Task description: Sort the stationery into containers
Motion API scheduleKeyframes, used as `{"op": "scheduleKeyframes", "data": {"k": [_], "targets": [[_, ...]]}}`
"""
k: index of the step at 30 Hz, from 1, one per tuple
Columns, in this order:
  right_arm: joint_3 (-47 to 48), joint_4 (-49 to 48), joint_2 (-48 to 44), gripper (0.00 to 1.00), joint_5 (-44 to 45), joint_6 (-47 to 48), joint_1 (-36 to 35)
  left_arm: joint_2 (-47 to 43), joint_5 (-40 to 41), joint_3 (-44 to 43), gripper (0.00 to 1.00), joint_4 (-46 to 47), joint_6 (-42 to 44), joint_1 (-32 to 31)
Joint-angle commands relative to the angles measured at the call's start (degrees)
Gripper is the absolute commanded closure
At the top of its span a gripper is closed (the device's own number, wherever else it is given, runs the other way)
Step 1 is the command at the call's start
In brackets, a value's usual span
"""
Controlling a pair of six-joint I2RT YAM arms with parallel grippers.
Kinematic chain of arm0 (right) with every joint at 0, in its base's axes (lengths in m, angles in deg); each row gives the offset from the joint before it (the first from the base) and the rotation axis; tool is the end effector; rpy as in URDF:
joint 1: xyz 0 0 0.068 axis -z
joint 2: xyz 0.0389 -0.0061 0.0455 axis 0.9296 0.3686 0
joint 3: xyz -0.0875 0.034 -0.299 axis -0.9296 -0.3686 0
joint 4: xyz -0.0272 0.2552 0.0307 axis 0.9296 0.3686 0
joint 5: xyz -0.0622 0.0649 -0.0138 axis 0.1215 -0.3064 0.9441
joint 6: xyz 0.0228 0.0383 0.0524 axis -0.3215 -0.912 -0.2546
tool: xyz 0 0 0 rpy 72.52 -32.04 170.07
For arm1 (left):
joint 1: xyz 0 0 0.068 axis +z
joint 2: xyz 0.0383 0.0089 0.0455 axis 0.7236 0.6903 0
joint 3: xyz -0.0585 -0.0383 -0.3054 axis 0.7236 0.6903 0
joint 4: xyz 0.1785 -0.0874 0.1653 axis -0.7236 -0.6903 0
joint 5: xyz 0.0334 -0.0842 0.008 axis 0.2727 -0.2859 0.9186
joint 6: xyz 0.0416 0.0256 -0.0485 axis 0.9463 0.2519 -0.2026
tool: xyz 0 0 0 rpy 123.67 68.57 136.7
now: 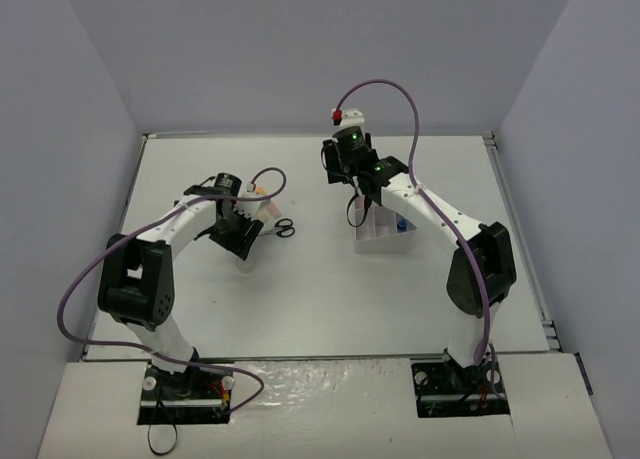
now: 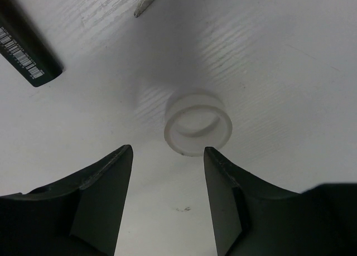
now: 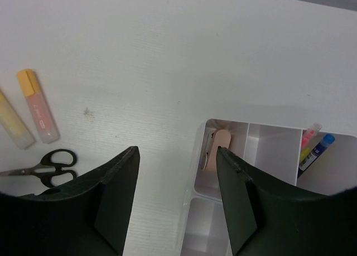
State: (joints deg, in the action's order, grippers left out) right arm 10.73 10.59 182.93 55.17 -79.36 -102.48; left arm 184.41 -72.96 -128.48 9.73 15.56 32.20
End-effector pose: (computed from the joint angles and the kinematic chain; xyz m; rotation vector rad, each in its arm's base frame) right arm 0.3947 0.2491 0.3641 -0.2260 1.9349 0.2438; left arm 0.3287 -0.0966 0.2353 0.7172 2.6724 -0.3384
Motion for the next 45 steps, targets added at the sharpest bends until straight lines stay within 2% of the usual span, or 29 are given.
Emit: {"op": "scheduleKeyframes", "data": {"k": [1, 10, 14, 17, 19, 27, 32, 35, 37, 42, 45], "targets": [[-0.69, -1.84, -4.11, 0.46, 1.96, 0.49, 0.58, 1.78, 0.52, -2.2, 0.49, 2.04, -1.15, 0.11], [-2.18, -1.88, -5.86, 0.46, 2.24, 0.58, 2.12, 4.27, 6.35, 0.82, 0.54, 4.0, 0.36, -1.86], [-2.14, -1.79, -6.59, 0.46, 2.29, 0.96, 2.31, 6.1, 7.86, 0.07, 0.72, 4.09, 0.25, -2.02], [-2.21, -1.84, -7.27, 0.46, 1.4, 0.99, 2.38, 7.16, 5.58, -0.69, 0.93, 3.03, -0.01, -2.02], [-2.21, -1.85, -7.91, 0.46, -0.19, 1.23, 2.38, 7.57, 3.87, -1.22, 0.99, 2.42, -0.24, -1.96], [-2.6, -2.05, -10.06, 0.45, -7.29, 3.35, 2.34, 5.63, -0.66, -4.21, 1.0, 0.46, -1.69, -0.72], [-1.46, -2.03, -10.74, 0.29, -23.9, 3.12, 2.38, -1.21, -7.42, -10.92, 1.0, -2.21, -4.32, 4.54], [0.53, -2.83, -8.59, 0.25, -38.66, -0.73, 2.32, -5.18, -10.32, -13.96, 1.0, -2.05, -5.7, 5.54], [2.27, -6.27, -5.76, 0.25, -46.39, -7.0, 1.93, -10.03, -12.38, -14.91, 1.0, 1.0, -7.85, 5.44], [3.94, -14.46, -2.67, 0.23, -49.36, -12.87, -2.5, -12.57, -14.17, -18.18, 1.0, 0.46, -11.13, 4.33], [3.53, -23.06, -0.61, 0.2, -51.07, -19.18, -4.87, -12.92, -14.5, -18.23, 1.0, 0.53, -11.79, 4.22]]}}
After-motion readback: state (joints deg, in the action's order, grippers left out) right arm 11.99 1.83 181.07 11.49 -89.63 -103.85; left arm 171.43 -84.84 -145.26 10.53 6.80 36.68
